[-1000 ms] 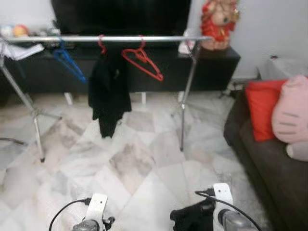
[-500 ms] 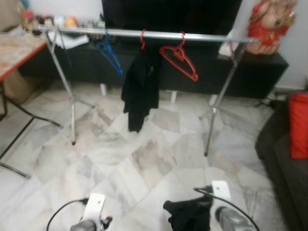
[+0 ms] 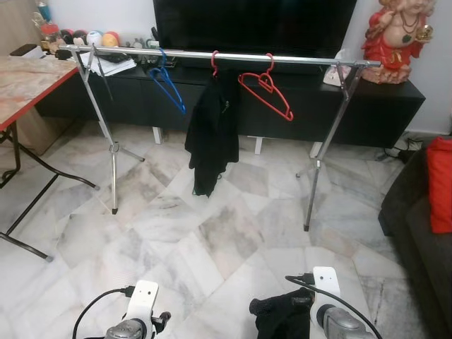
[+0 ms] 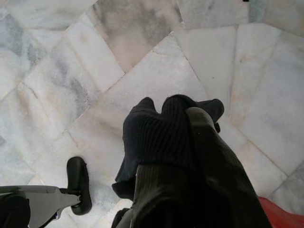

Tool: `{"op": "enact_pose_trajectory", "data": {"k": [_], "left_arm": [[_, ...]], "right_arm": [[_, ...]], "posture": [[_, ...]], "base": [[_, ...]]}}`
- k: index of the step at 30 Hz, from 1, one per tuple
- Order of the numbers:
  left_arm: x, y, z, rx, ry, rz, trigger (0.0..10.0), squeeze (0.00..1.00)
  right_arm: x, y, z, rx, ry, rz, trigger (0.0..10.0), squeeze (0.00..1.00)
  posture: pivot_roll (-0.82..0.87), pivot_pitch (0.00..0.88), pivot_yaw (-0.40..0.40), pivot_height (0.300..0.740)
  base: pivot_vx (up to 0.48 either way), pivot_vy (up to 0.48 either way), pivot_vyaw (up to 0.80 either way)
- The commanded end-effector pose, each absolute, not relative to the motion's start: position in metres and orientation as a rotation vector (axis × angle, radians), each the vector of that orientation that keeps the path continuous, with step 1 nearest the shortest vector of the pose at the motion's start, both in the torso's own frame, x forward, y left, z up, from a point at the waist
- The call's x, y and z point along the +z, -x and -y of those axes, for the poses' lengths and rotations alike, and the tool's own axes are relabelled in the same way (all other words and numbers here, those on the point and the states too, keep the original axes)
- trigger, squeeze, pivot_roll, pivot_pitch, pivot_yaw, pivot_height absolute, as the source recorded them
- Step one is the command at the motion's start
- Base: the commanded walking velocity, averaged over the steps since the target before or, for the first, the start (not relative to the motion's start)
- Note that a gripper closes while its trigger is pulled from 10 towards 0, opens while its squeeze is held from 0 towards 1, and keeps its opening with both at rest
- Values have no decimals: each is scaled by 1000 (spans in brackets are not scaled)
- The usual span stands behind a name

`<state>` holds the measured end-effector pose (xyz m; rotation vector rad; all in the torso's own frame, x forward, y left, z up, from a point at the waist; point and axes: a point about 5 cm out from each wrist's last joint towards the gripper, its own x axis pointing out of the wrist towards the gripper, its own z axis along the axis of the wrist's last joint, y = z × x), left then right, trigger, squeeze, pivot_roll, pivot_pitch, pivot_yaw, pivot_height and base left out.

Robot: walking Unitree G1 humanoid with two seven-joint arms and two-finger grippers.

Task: Hang hanger

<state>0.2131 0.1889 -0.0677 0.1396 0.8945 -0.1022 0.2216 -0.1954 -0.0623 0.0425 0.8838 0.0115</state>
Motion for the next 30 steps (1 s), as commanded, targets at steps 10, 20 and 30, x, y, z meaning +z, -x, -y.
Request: {"op": "enact_pose_trajectory", "data": {"k": [10, 20, 30], "left_arm": [[-69, -211, -190, -114, -155, -903, 10000, 0], [-69, -211, -189, -122, -158, -904, 10000, 0], [-68, -213, -186, -131, -154, -901, 10000, 0]], "right_arm": [[-61, -225, 193, 7, -51, -866, 10000, 0], [-60, -226, 194, -2, -57, -862, 10000, 0], [-60, -226, 195, 4, -49, -878, 10000, 0]], "posture": [[-122, 0, -15, 740], [-125, 0, -22, 740], [-127, 0, -26, 740]], "base": [[320, 0, 0], [317, 0, 0], [316, 0, -459]]}}
